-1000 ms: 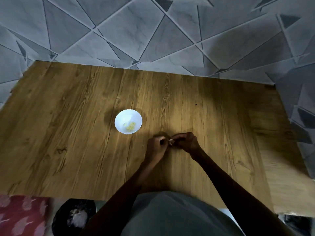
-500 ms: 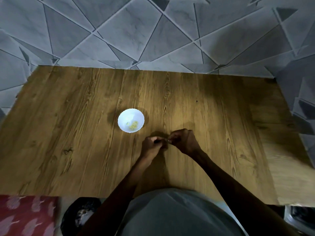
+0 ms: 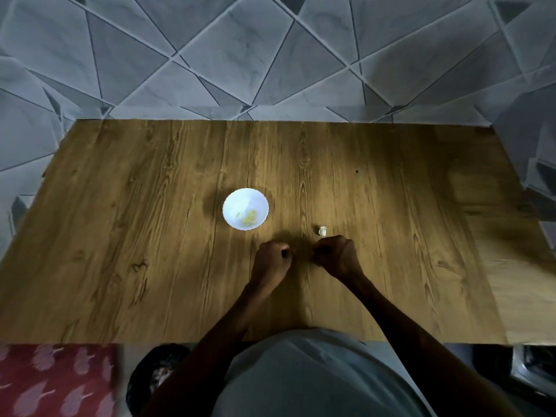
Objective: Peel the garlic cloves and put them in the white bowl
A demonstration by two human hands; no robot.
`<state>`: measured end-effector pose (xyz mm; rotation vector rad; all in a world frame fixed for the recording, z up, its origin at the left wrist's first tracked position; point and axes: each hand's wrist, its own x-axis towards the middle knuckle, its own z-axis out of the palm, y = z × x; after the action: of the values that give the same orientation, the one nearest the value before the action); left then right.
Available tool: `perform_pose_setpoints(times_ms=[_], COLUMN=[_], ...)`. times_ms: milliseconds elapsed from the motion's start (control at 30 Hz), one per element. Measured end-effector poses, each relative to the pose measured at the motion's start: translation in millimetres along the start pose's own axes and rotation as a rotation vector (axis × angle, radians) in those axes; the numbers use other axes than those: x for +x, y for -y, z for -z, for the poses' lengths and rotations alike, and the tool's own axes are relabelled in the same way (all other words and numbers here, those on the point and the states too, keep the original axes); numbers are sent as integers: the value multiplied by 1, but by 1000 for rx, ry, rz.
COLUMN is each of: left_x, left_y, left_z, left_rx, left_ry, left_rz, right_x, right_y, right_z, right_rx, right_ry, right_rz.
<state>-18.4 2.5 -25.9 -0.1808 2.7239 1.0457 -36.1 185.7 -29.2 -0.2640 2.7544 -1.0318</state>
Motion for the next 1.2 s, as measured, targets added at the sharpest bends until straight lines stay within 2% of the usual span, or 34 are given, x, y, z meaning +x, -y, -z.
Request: perform_pose_setpoints(times_ms=[167,467,733,833,933,1100,1200], left_x=[2,-2,-7,-8,-9,-10,-10], left_y=[5,11,22,21,18,1,-5], left_z=[3,12,12,12,16,25,24], left_rx=[45,-97,-87,-97,-174,-490,-609], left_ry=[-39,-59,-3,28,72,220,235], left_rz=[-29,-34,-19,-15,-46,-49,24], right_x=[-5,-17,-22,-16,-15,-23,-26], right_y=[6,16,22,19,13,24,37], right_z=[-5,-14,-27,-26,-19,0,8], right_rx=[18,-39,-279,-269,-88,568,778], right_ry=[-11,-52,-117,-90,-55,63,106], right_rz=[-101,-181,-67,-127,-174,-315,-301])
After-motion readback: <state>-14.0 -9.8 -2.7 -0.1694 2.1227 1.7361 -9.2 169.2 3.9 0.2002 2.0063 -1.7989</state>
